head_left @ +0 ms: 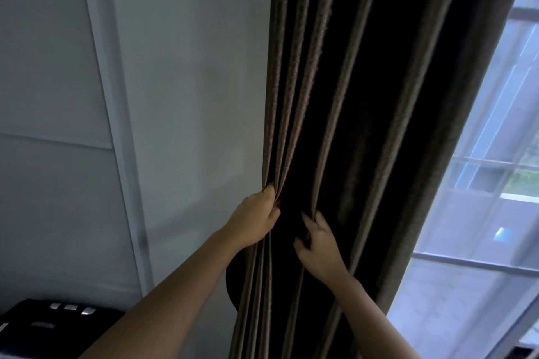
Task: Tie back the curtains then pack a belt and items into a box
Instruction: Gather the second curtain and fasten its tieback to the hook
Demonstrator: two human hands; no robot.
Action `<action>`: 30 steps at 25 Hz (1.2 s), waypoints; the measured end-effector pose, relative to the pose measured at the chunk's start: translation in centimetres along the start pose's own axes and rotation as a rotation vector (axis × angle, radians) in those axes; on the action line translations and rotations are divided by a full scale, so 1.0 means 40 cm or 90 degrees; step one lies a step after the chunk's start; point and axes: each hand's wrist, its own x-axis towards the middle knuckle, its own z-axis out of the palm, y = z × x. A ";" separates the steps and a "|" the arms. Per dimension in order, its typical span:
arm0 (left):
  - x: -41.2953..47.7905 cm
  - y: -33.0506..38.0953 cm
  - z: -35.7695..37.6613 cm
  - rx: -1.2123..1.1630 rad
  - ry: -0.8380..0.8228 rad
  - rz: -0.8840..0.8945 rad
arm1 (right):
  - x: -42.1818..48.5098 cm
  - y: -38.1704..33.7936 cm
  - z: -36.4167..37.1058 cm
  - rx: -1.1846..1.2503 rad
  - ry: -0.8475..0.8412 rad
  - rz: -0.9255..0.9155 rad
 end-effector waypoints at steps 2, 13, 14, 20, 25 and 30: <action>0.004 -0.005 0.002 -0.008 -0.003 0.000 | -0.039 0.004 0.038 0.001 -0.060 -0.058; 0.024 0.036 0.018 -0.036 -0.034 -0.022 | -0.101 0.033 0.138 -0.028 -0.169 -0.071; 0.022 0.045 0.019 -0.040 -0.036 -0.016 | -0.103 0.033 0.135 -0.034 -0.162 -0.067; 0.014 0.069 0.017 -0.058 0.001 -0.007 | -0.110 0.036 0.134 -0.057 -0.174 -0.048; 0.020 0.060 0.035 0.034 0.053 0.001 | -0.120 0.019 0.064 -0.243 0.082 -0.101; 0.005 0.035 0.060 -0.078 0.080 -0.009 | -0.034 -0.008 -0.095 0.042 0.541 0.004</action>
